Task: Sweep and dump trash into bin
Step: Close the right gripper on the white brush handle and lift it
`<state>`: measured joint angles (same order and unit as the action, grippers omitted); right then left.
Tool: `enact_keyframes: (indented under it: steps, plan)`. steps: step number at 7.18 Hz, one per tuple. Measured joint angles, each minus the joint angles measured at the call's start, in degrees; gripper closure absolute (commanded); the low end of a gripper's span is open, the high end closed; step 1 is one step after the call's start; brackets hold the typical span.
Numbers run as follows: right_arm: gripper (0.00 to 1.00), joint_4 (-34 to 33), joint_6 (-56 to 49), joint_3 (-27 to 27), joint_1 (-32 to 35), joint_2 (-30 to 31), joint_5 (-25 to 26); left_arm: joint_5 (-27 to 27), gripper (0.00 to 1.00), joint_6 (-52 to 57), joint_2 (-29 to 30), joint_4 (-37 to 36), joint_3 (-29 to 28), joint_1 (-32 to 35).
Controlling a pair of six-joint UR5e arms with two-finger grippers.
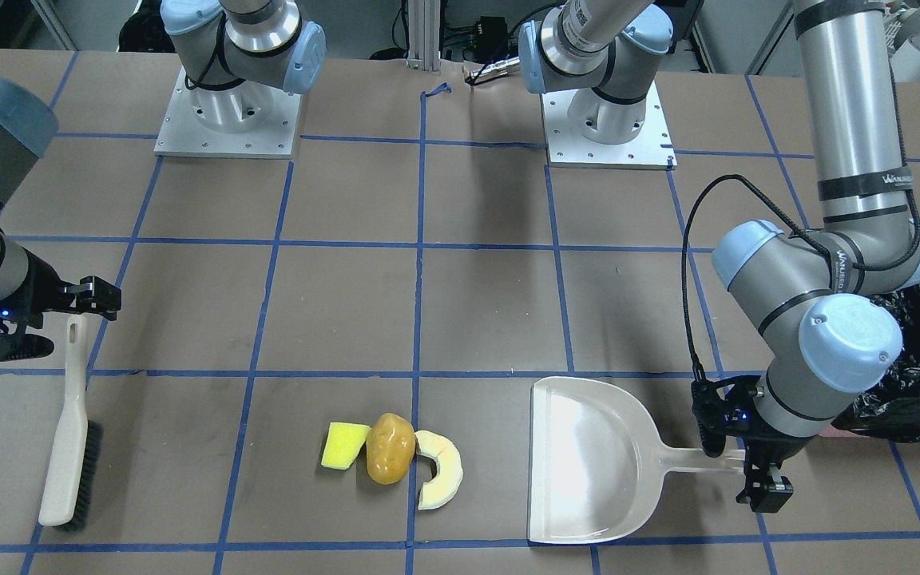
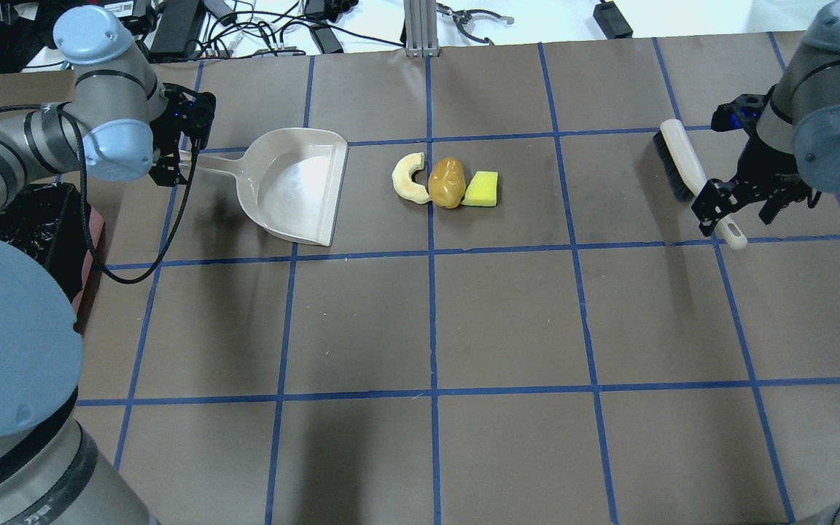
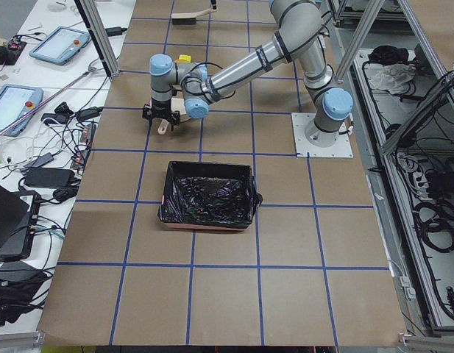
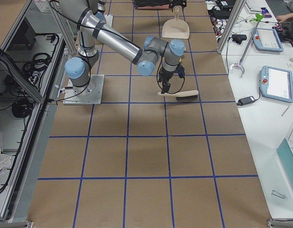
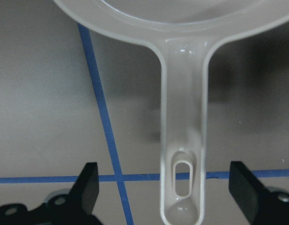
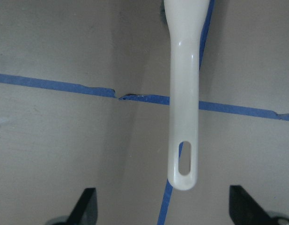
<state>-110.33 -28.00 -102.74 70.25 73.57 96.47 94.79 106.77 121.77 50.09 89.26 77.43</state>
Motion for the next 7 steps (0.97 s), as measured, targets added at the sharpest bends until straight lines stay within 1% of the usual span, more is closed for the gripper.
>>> enact_keyframes:
  steps: [1, 3, 4, 5, 6, 7]
  plan:
    - [0.08, -1.10, 0.03, -0.01, -0.07, -2.00, 0.08, -0.09, 0.06, -1.49, 0.10, 1.78, -0.15, -0.11]
    - [0.10, -3.08, -0.10, -0.01, -0.24, -4.05, 0.50, -0.25, 0.08, -2.26, 0.45, 3.00, -0.36, -0.06]
    - [0.25, -3.33, -0.10, -0.01, -0.26, -4.33, 0.70, -0.48, 0.10, -2.23, 0.70, 3.21, -0.85, 0.05]
    - [0.29, -3.43, -0.04, -0.01, -0.31, -4.41, 0.70, -0.92, 0.18, -2.26, 0.94, 3.63, -1.51, 0.17]
    - [0.49, -3.49, 0.03, -0.01, -0.35, -4.44, 0.58, -1.36, 0.18, -2.36, 0.97, 4.23, -1.86, 0.35]
    - [0.66, -3.52, 0.22, -0.01, -0.39, -4.45, 0.47, -1.73, 0.18, -2.33, 1.00, 4.66, -2.00, 0.47]
